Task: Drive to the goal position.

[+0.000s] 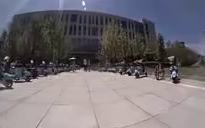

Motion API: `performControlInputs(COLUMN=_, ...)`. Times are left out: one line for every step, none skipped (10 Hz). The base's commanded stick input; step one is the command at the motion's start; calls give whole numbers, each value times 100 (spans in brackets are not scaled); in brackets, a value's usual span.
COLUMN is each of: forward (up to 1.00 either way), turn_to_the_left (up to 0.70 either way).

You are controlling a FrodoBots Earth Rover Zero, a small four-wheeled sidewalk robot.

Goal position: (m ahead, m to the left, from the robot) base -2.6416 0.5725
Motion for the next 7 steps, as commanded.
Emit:
performControlInputs(forward=53, turn_to_the_left=0)
performControlInputs(forward=53, turn_to_the_left=0)
performControlInputs(forward=54, turn_to_the_left=0)
performControlInputs(forward=53, turn_to_the_left=0)
performControlInputs(forward=53, turn_to_the_left=0)
performControlInputs(forward=53, turn_to_the_left=0)
performControlInputs(forward=53, turn_to_the_left=0)
